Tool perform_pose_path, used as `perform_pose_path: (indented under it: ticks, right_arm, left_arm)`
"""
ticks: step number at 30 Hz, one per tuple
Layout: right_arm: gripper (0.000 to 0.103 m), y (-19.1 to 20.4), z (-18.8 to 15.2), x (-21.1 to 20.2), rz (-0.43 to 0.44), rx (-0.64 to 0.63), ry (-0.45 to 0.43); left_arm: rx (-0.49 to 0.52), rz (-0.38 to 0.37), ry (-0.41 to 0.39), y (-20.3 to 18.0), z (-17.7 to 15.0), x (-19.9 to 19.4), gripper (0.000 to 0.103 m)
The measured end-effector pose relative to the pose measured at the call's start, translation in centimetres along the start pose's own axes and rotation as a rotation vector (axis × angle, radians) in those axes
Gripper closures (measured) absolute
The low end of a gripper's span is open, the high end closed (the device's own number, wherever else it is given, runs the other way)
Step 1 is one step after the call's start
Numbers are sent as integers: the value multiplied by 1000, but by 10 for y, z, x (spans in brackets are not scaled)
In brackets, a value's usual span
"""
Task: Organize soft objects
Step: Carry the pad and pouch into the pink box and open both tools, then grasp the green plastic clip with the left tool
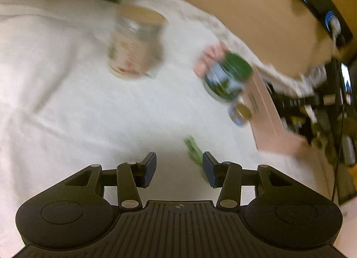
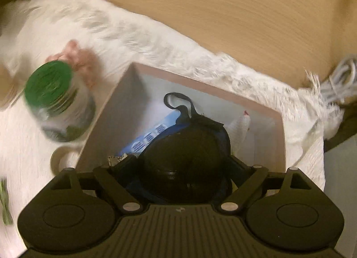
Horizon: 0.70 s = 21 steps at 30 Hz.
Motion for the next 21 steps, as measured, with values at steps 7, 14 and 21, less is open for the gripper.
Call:
perform_pose_path:
  ticks: [7, 14, 21]
  right_arm:
    - [16, 15, -5, -70, 32, -39, -203]
    - [16, 35, -37, -112, 70, -36, -292]
    - [16, 72, -75, -109, 187, 10, -238]
  left_arm:
    - [151, 61, 32, -39, -2, 29, 53]
    - [218, 104, 22, -52, 2, 53, 53]
    - [290, 121, -10, -60, 3, 60, 53]
Point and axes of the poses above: each gripper's, at about its wrist camera, not at the fingertips, and x roughly the way its jaws point, y to its left, z to its top, the point moved 10 cm from there along x, roughly the way its jaws point, and after that the axes turned 7 degrees about z, right-handed, at the moved point
